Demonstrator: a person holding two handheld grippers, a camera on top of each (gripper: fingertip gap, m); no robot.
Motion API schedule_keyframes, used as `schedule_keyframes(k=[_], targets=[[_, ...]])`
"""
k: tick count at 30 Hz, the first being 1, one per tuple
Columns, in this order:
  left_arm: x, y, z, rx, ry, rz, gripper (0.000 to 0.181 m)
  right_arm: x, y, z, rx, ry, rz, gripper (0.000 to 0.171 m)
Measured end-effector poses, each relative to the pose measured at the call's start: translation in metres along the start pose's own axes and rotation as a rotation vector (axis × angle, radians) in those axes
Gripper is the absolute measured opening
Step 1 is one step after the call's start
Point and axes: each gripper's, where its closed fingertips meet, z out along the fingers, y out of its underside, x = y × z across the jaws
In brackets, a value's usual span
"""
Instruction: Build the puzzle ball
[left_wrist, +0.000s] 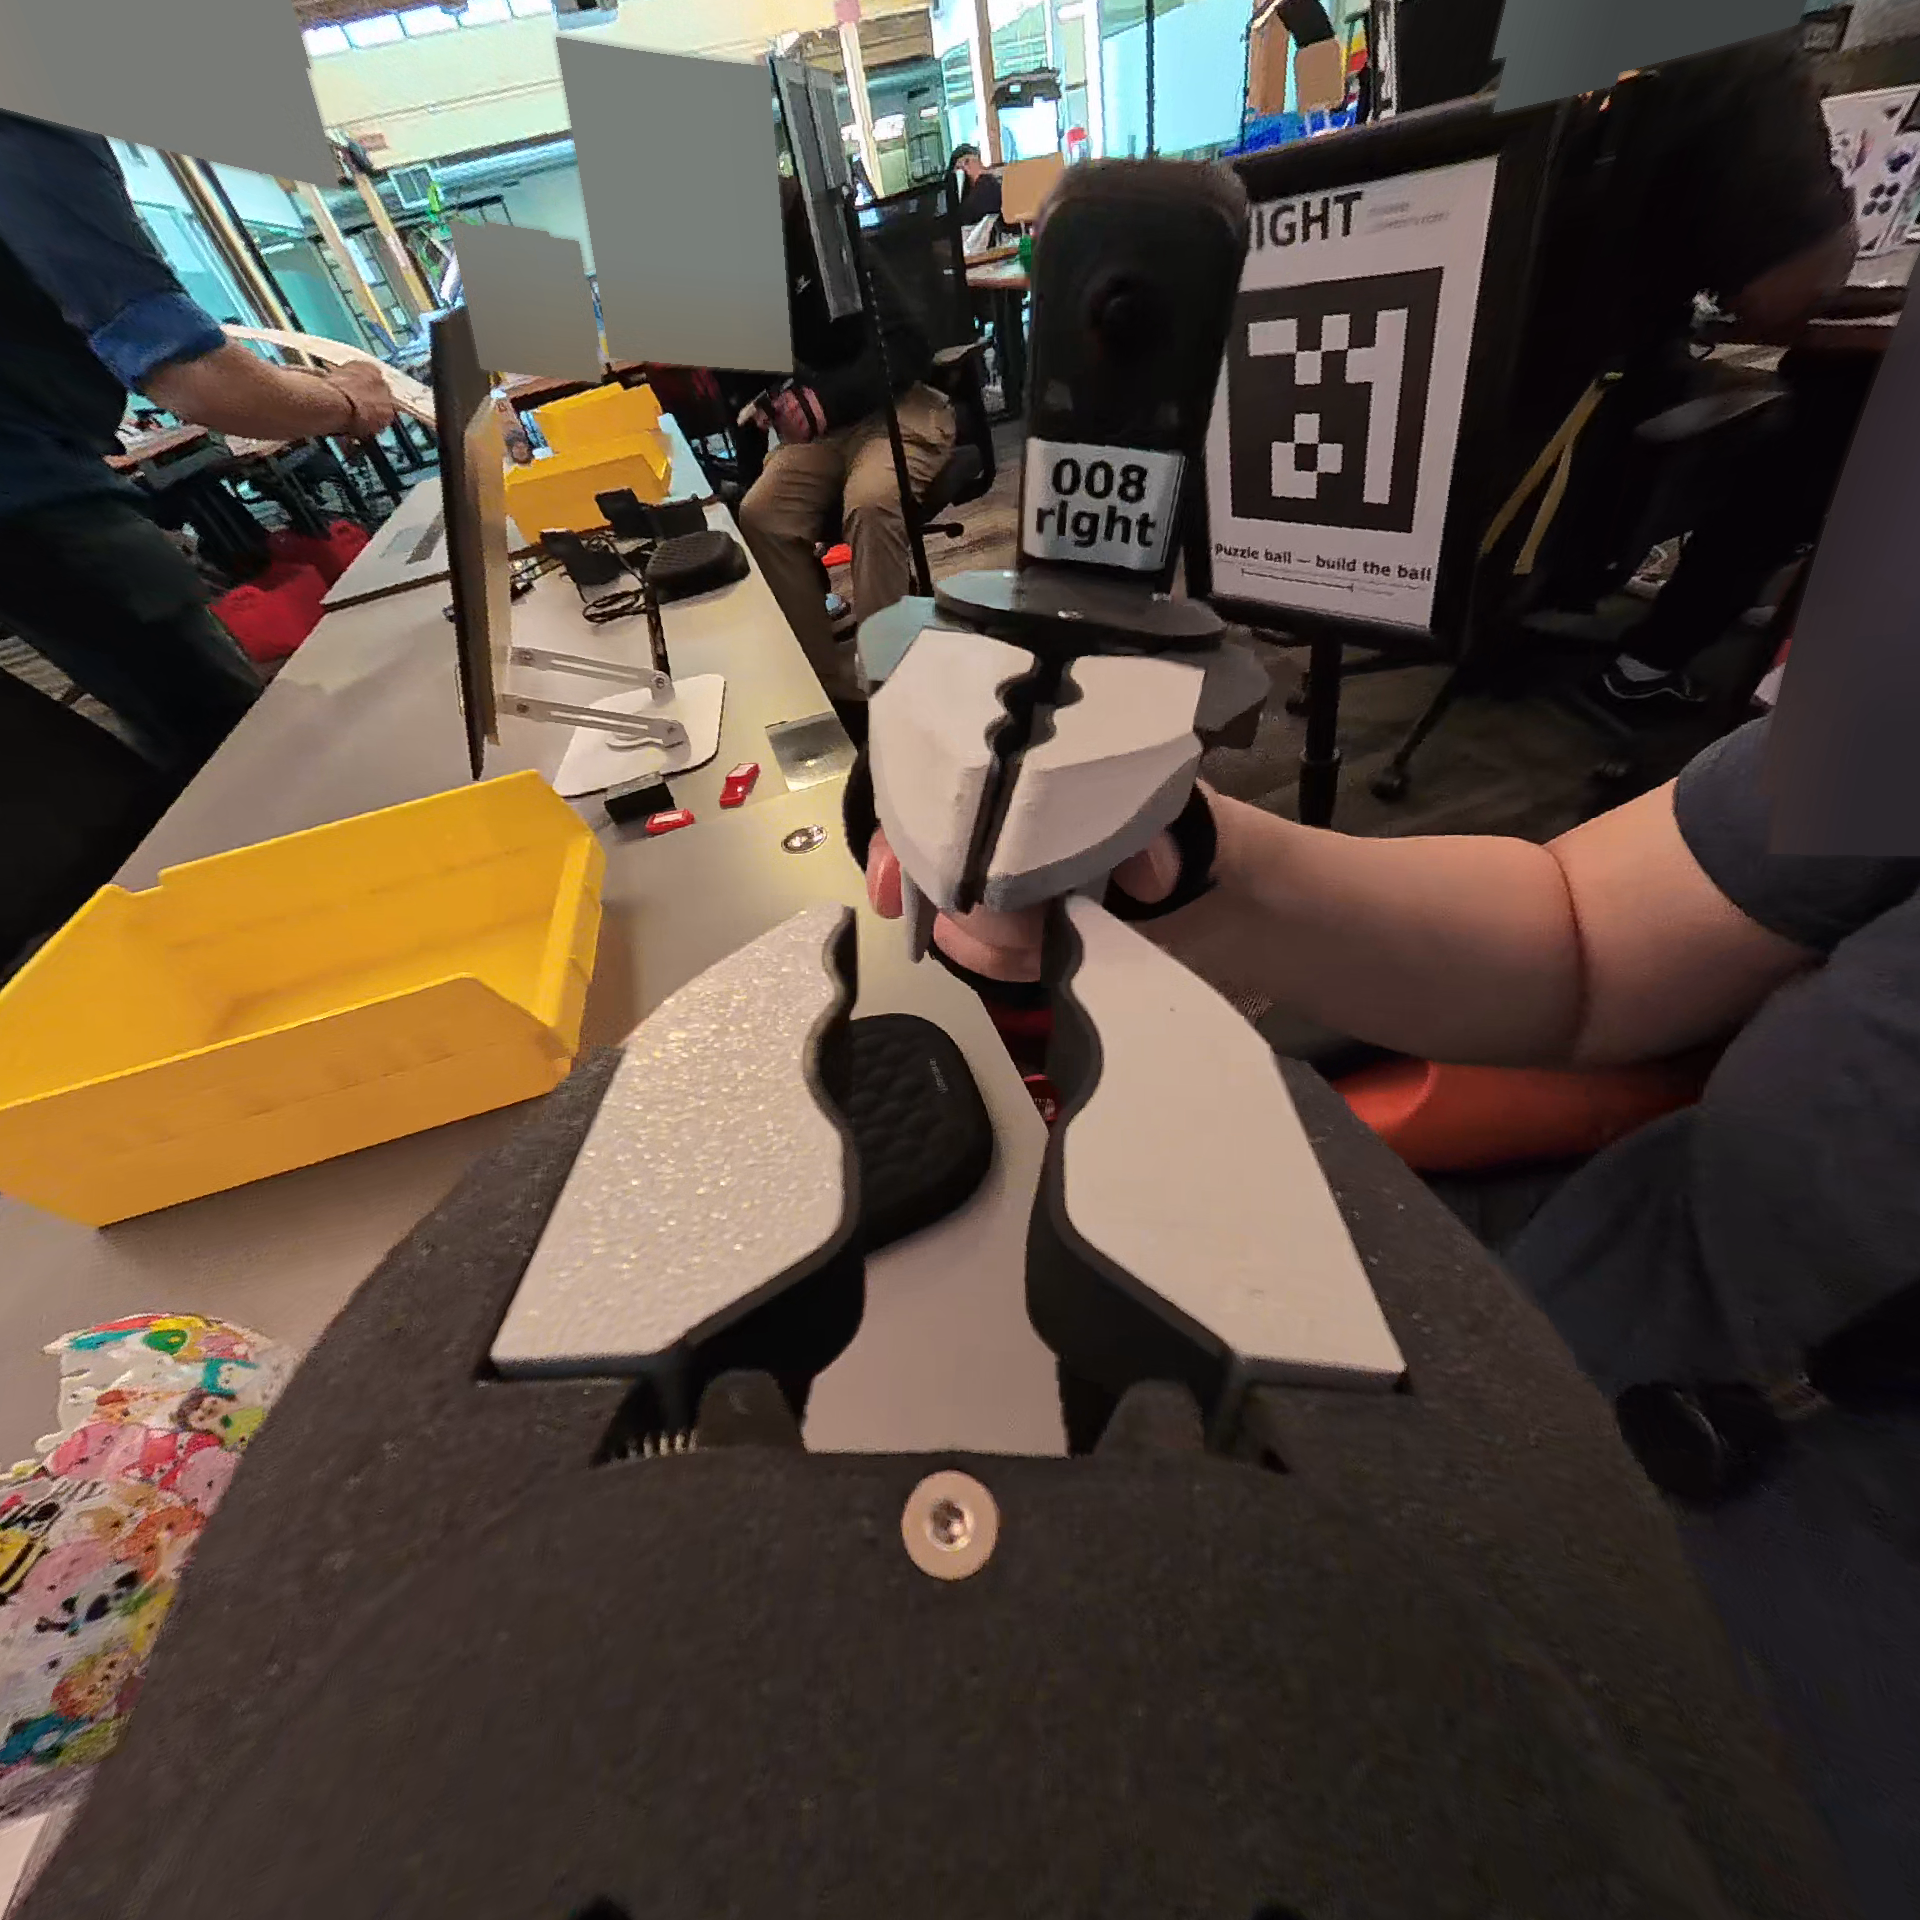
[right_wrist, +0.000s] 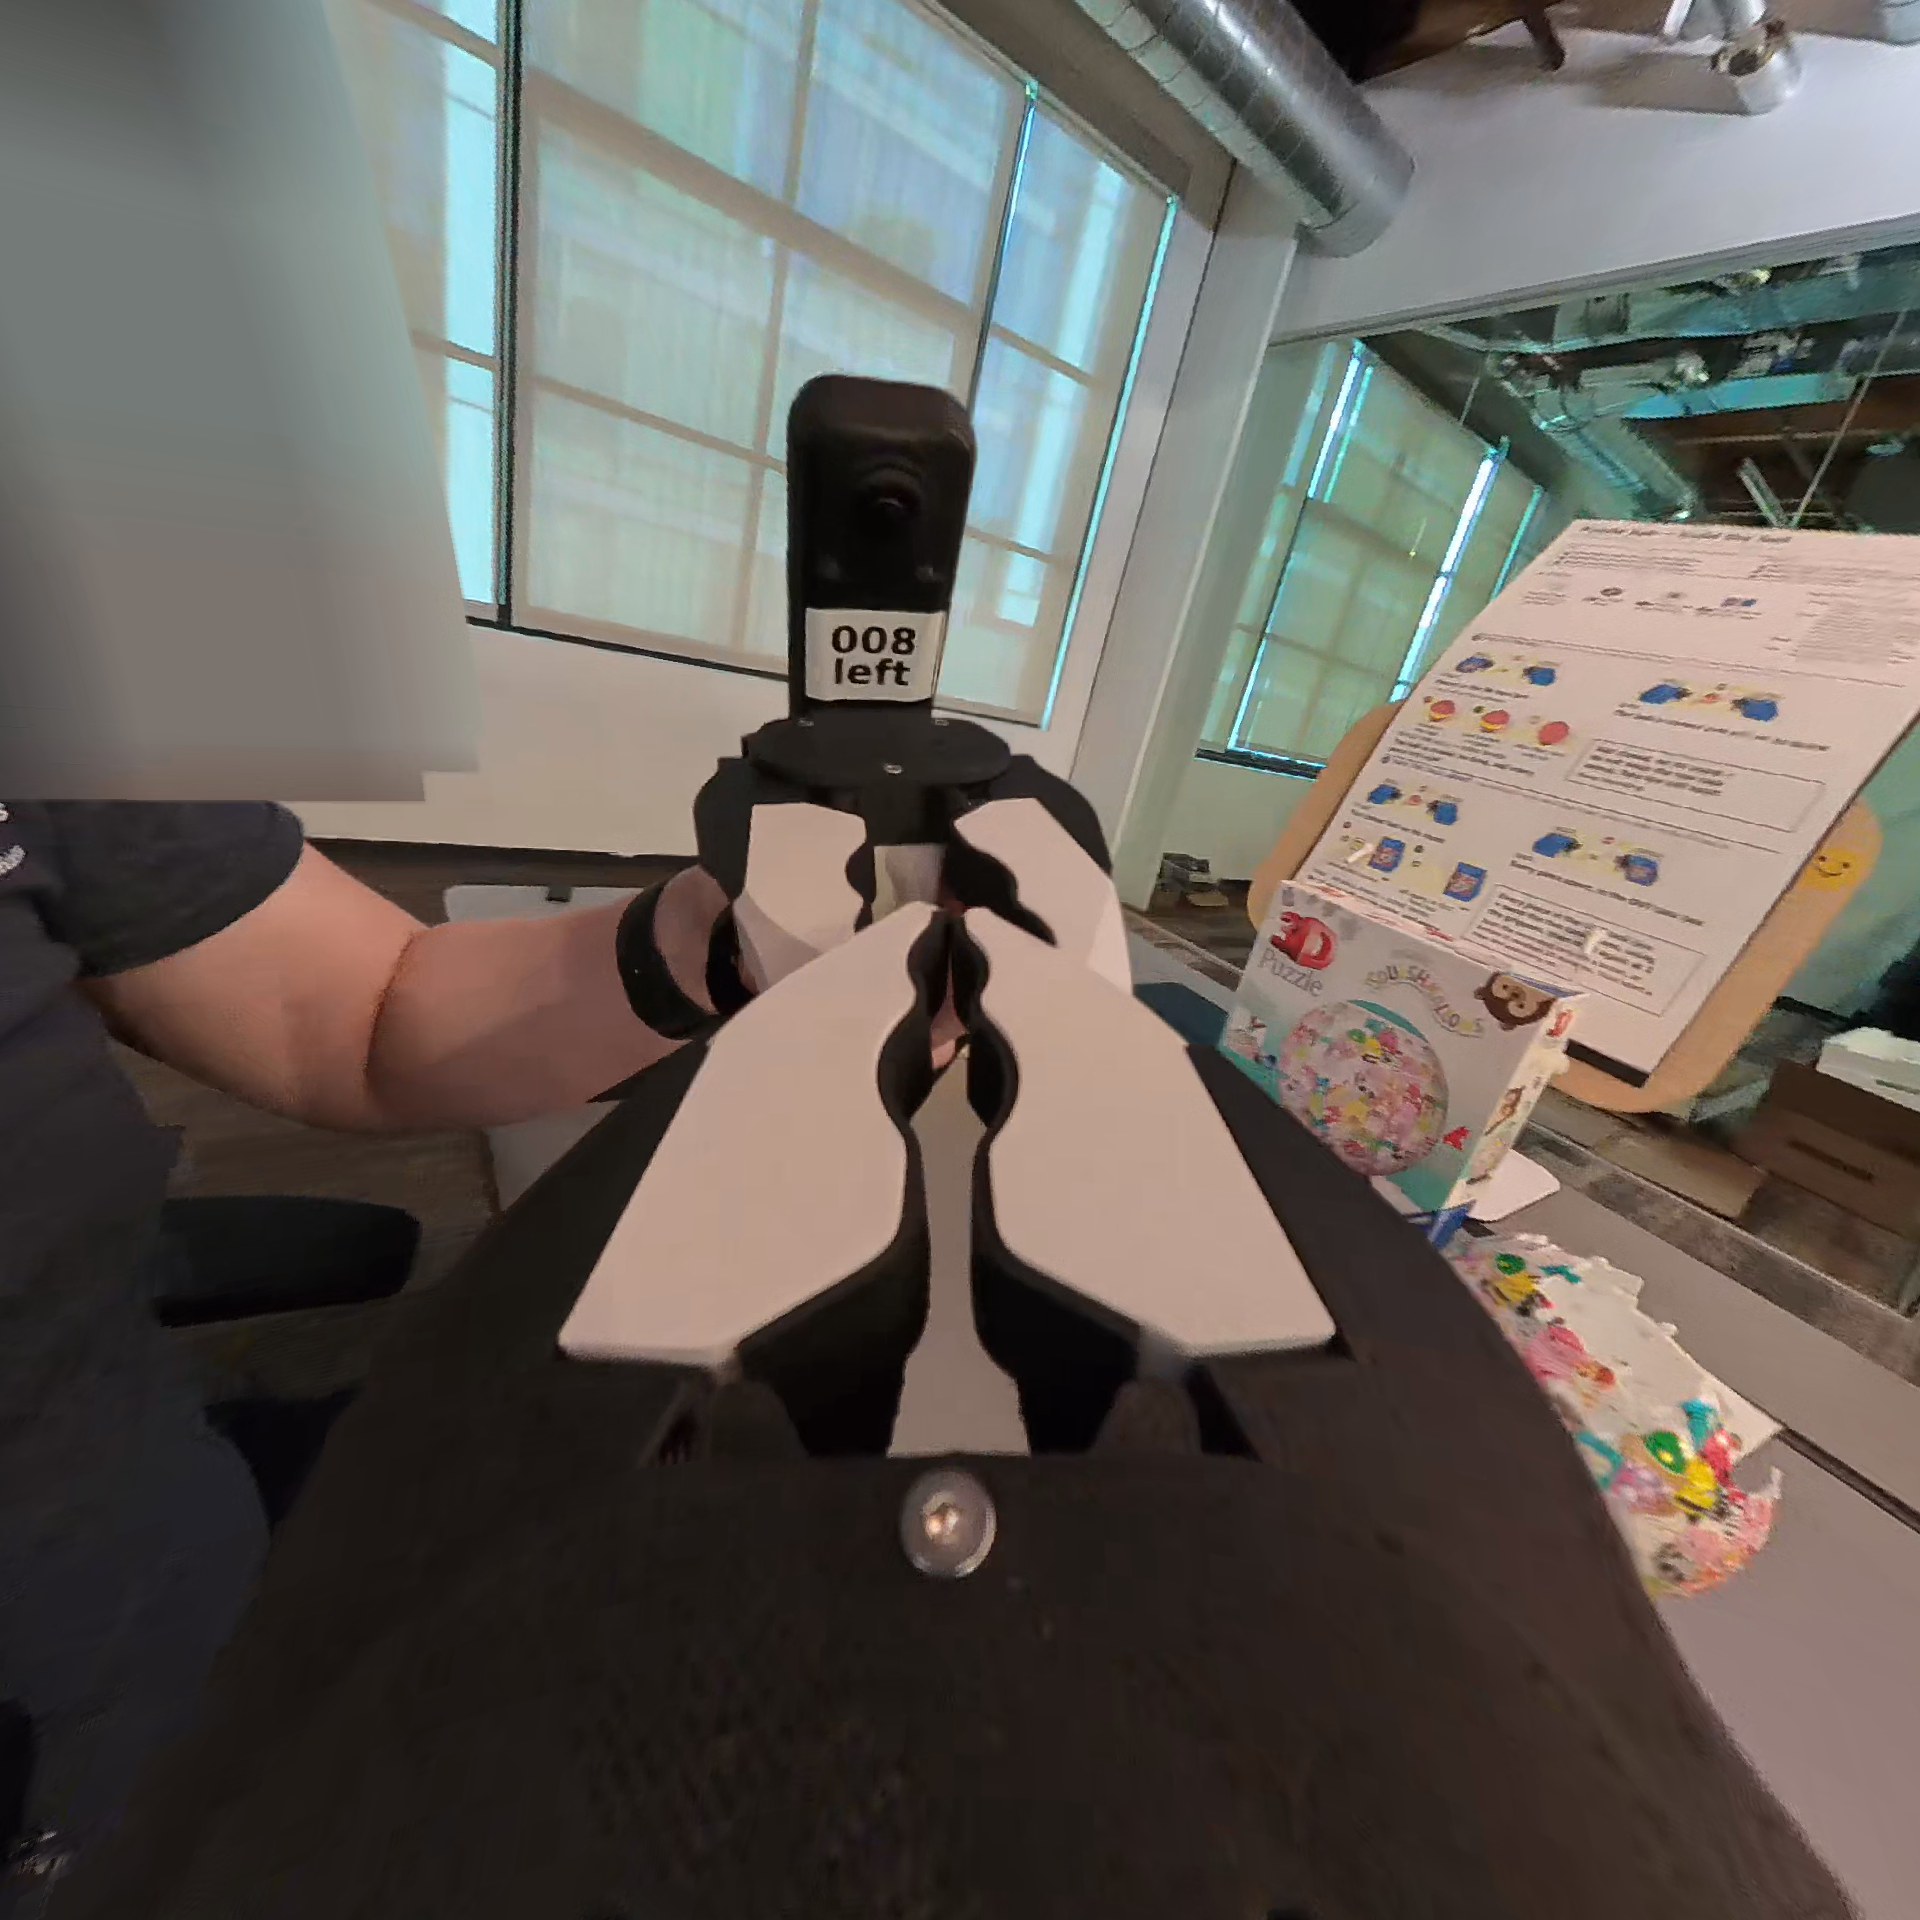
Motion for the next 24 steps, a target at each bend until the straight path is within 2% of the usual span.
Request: schedule_keyframes(k=[3,4,6,12,16,18,21,23,24], targets=[[0.012,0.001,0.001,-0.003,0.033,0.006,0.019,-0.006,0.002,0.001,-0.013,-0.032,0.036,0.001],[0.014,0.000,0.000,0.002,0.033,0.008,0.020,-0.008,0.002,0.002,-0.010,-0.047,0.047,0.002],[0.019,-0.004,-0.005,0.027,0.051,-0.008,0.037,-0.007,-0.002,-0.001,0.015,-0.030,0.064,0.001],[0.015,-0.022,-0.016,0.124,0.062,-0.055,0.040,-0.001,0.000,-0.009,-0.011,0.000,0.053,0.001],[0.002,-0.018,-0.023,0.086,-0.010,-0.036,0.036,0.013,0.002,-0.016,0.003,0.069,0.030,0.001],[-0.007,-0.010,-0.037,0.066,-0.071,-0.040,0.032,0.026,0.011,-0.025,-0.027,0.098,0.040,0.000],[-0.020,0.008,-0.066,0.058,-0.167,-0.032,0.015,0.047,0.015,-0.036,-0.025,0.140,0.102,0.000],[-0.027,0.015,-0.083,0.095,-0.193,-0.072,0.000,0.060,0.011,-0.040,0.003,0.187,0.102,0.000],[-0.029,0.018,-0.089,0.124,-0.193,-0.100,0.000,0.069,0.010,-0.041,0.009,0.225,0.087,0.000]])
